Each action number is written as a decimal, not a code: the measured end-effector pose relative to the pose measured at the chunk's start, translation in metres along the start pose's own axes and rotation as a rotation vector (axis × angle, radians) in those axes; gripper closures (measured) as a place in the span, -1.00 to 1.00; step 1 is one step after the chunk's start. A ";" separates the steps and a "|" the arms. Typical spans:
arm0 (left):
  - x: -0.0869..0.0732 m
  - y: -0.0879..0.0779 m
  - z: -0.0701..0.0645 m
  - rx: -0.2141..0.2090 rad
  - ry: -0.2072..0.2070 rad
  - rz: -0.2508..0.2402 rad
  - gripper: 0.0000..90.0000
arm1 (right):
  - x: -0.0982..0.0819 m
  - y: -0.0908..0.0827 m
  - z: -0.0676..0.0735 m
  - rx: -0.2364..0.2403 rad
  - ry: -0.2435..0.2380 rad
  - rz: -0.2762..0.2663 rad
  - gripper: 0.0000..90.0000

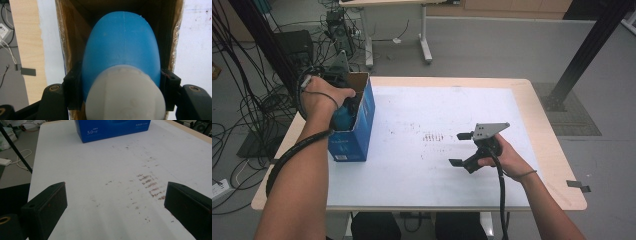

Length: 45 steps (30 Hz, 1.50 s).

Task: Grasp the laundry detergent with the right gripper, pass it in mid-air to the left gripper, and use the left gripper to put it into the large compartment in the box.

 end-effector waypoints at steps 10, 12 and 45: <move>0.000 0.008 0.002 -0.006 0.002 0.011 -0.16 | 0.002 -0.001 0.000 -0.002 -0.008 0.002 -0.90; 0.000 0.010 0.002 -0.006 0.003 0.016 -0.16 | 0.002 -0.001 0.000 -0.002 -0.005 0.003 -0.90; 0.000 0.021 0.003 -0.001 0.009 0.031 -0.17 | 0.002 0.002 -0.002 0.007 -0.002 0.004 -0.90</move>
Point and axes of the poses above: each handheld gripper's, and its own axes: y roughly forward along the jaws, x roughly out of its top, z roughly to its left, the point moved 4 cm from there along y, roughly forward along the jaws, and after that the axes turned 9 degrees about -y, right-handed, at the moved point
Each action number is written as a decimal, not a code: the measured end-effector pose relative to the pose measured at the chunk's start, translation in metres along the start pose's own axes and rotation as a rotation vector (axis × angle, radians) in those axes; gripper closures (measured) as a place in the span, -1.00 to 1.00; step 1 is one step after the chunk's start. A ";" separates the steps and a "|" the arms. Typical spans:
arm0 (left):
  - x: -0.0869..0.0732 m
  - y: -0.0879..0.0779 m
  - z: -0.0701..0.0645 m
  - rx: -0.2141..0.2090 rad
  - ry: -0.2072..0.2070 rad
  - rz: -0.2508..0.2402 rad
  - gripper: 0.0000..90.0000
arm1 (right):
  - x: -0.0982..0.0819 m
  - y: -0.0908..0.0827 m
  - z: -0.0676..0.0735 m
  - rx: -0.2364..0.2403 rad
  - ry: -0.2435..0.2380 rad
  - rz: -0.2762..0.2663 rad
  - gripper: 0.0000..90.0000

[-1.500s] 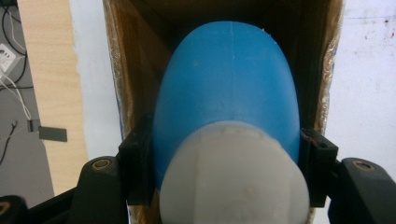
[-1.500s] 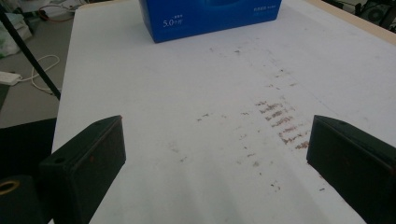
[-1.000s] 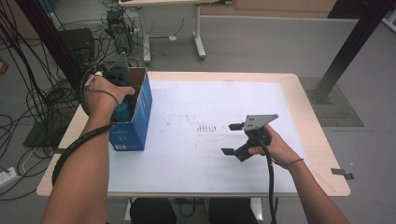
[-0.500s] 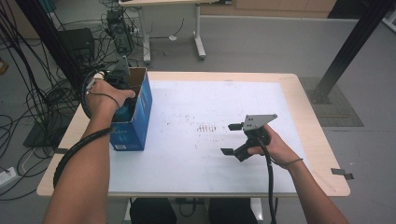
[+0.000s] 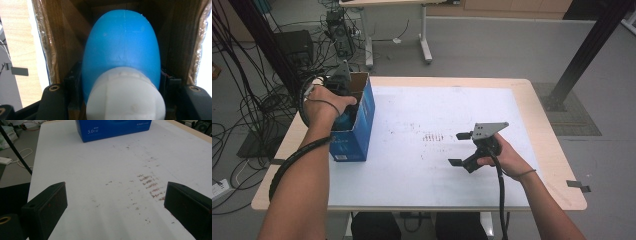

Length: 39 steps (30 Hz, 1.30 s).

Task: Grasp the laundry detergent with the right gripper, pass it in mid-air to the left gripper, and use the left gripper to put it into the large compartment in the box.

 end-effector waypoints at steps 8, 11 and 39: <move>0.000 0.000 0.000 -0.001 0.001 0.003 -0.17 | 0.000 0.001 0.000 0.003 0.006 0.003 -0.90; 0.001 0.000 0.001 -0.004 -0.004 0.004 -0.17 | 0.000 0.001 -0.001 0.003 0.006 0.001 -0.90; 0.002 0.000 0.000 -0.003 -0.003 0.009 -0.17 | -0.001 0.003 -0.002 -0.001 0.004 -0.001 -0.90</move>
Point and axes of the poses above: each handheld gripper's, and its own axes: y roughly forward along the jaws, x roughly out of its top, z roughly to its left, the point moved 4 cm from there along y, roughly forward along the jaws, and after that the axes turned 9 degrees about -y, right-handed, at the moved point
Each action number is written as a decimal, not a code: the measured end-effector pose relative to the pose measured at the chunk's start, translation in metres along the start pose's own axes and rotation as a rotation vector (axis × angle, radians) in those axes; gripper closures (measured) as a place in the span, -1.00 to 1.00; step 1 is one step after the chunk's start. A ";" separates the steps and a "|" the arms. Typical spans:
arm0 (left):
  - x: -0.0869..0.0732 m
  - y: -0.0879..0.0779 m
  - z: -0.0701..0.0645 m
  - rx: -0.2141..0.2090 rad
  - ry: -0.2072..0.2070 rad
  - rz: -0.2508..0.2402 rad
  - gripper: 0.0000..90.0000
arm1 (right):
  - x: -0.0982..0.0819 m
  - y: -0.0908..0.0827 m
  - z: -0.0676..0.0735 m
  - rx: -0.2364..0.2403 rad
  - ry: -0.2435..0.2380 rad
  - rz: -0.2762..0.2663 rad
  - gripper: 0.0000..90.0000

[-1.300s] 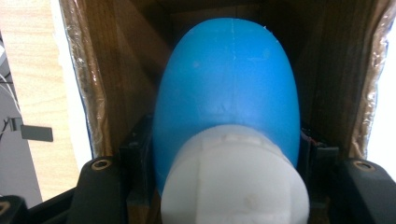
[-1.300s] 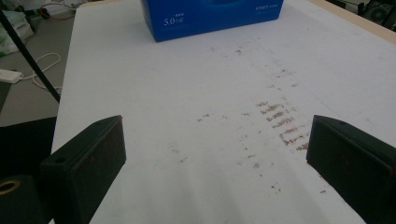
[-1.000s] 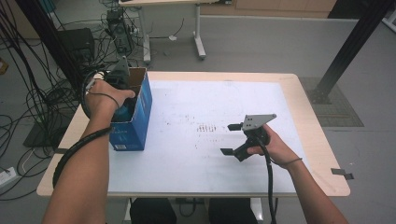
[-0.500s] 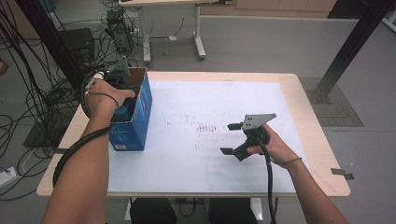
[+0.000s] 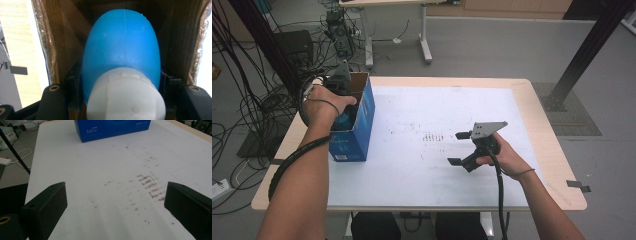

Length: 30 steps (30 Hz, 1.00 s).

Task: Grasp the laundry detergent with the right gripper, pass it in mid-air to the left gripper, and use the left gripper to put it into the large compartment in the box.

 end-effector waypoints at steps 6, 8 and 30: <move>0.000 0.000 0.000 -0.002 -0.003 -0.001 -0.16 | 0.000 0.000 0.000 -0.001 0.002 0.000 -0.90; 0.000 0.000 0.001 -0.001 -0.001 -0.001 -0.17 | -0.001 0.000 0.000 -0.001 0.003 -0.001 -0.90; 0.000 0.000 0.000 -0.002 -0.004 0.003 -0.16 | 0.002 -0.002 -0.001 -0.004 -0.001 -0.001 -0.90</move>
Point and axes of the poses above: each handheld gripper's, and its own axes: y roughly forward along the jaws, x roughly out of its top, z roughly to its left, the point moved 4 cm from there along y, roughly forward along the jaws, and after that the axes turned 9 degrees about -y, right-handed, at the moved point
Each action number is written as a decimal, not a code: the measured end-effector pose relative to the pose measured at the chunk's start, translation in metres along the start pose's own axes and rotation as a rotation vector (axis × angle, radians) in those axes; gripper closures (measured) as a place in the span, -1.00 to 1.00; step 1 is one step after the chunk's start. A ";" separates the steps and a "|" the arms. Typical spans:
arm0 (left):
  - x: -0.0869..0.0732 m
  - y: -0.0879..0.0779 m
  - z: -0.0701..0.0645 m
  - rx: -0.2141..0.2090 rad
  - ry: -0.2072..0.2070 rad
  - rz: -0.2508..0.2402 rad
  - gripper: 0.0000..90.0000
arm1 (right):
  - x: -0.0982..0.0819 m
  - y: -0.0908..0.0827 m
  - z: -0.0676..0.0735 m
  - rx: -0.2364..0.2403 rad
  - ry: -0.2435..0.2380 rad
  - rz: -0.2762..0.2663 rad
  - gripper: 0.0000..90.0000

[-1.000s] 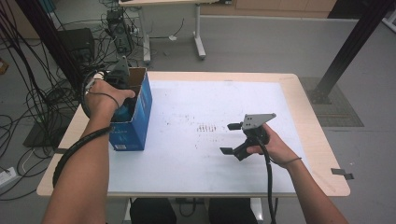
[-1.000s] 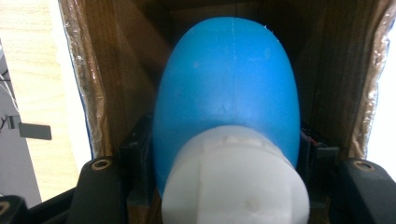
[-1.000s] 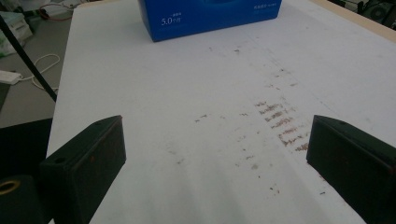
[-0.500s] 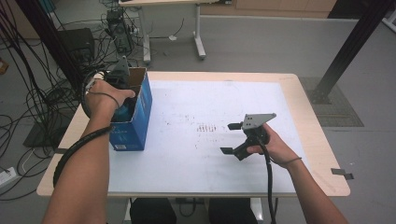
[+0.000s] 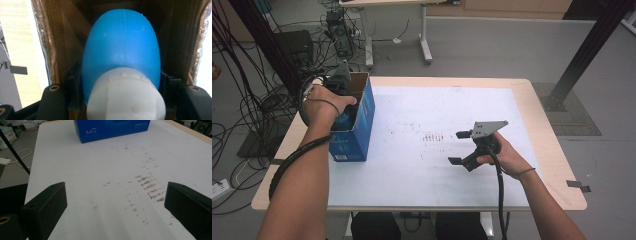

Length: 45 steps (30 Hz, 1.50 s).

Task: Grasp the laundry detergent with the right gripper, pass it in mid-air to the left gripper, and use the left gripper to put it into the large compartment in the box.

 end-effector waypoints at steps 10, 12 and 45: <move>0.001 0.000 0.000 0.001 0.001 0.003 -0.16 | 0.001 0.002 0.000 0.002 -0.004 0.004 -0.90; 0.001 0.000 0.000 0.001 0.001 0.003 -0.16 | 0.000 0.002 -0.001 0.002 -0.002 0.001 -0.90; 0.002 -0.004 0.004 -0.010 -0.020 -0.006 -0.21 | -0.002 0.004 -0.002 0.012 0.005 0.001 -0.90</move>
Point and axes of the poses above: each handheld gripper's, and its own axes: y roughly forward along the jaws, x roughly out of its top, z roughly to its left, the point moved 4 cm from there along y, roughly forward along the jaws, and after that the axes turned 9 degrees about -y, right-handed, at the moved point
